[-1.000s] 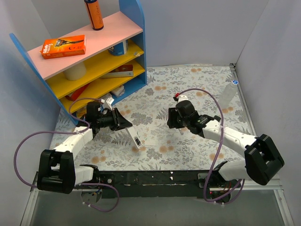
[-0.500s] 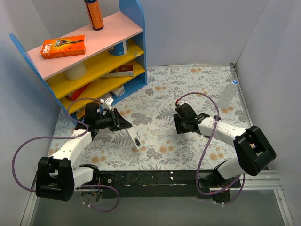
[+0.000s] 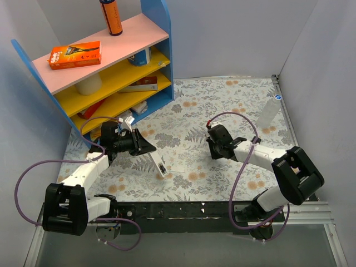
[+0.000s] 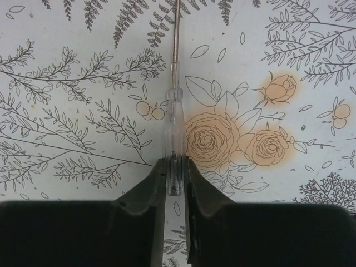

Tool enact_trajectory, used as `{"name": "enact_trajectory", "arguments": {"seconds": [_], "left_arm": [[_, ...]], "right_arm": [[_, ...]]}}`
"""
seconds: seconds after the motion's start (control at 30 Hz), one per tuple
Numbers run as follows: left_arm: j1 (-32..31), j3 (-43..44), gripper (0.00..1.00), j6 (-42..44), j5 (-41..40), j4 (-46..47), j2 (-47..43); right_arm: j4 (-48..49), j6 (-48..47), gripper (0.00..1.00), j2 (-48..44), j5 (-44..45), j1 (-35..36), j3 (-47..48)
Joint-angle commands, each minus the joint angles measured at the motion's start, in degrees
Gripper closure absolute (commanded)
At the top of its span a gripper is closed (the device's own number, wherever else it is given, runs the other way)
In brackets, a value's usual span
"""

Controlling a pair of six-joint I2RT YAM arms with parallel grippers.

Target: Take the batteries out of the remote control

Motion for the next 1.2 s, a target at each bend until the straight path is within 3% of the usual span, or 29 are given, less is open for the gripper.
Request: {"name": "enact_trajectory", "arguments": {"seconds": [0.0,0.07,0.23,0.5,0.67,0.9,1.17], "left_arm": [[-0.19,0.05,1.00,0.61,-0.09,-0.36,-0.08],[-0.19,0.05,1.00,0.70,-0.44,-0.53,0.18],[-0.27,0.49,1.00,0.96,0.08,-1.06,2.03],[-1.15,1.37,1.00,2.02,-5.26,-2.82,2.47],[-1.33,6.53,1.00,3.16,-9.49,-3.17,5.01],[-8.61,14.28,1.00,9.57,-17.66,-3.70,10.46],[-12.58,17.54,1.00,15.20,-20.21,-9.49,19.51]], "right_arm": [[2.61,-3.71,0.86,-2.21,-3.74,-0.08,-2.36],[3.67,-6.44,0.94,-3.45,-6.39,0.27,-2.63],[2.53,-11.36,0.99,-5.47,-13.08,2.02,-2.37],[-6.95,-12.07,0.99,-9.50,-20.09,4.49,1.24],[-9.95,-12.51,0.99,-15.74,-25.55,5.11,1.68],[-14.26,-12.78,0.99,-20.24,-33.81,6.69,2.82],[-16.55,-10.75,0.99,-18.66,-33.47,12.66,4.31]]}}
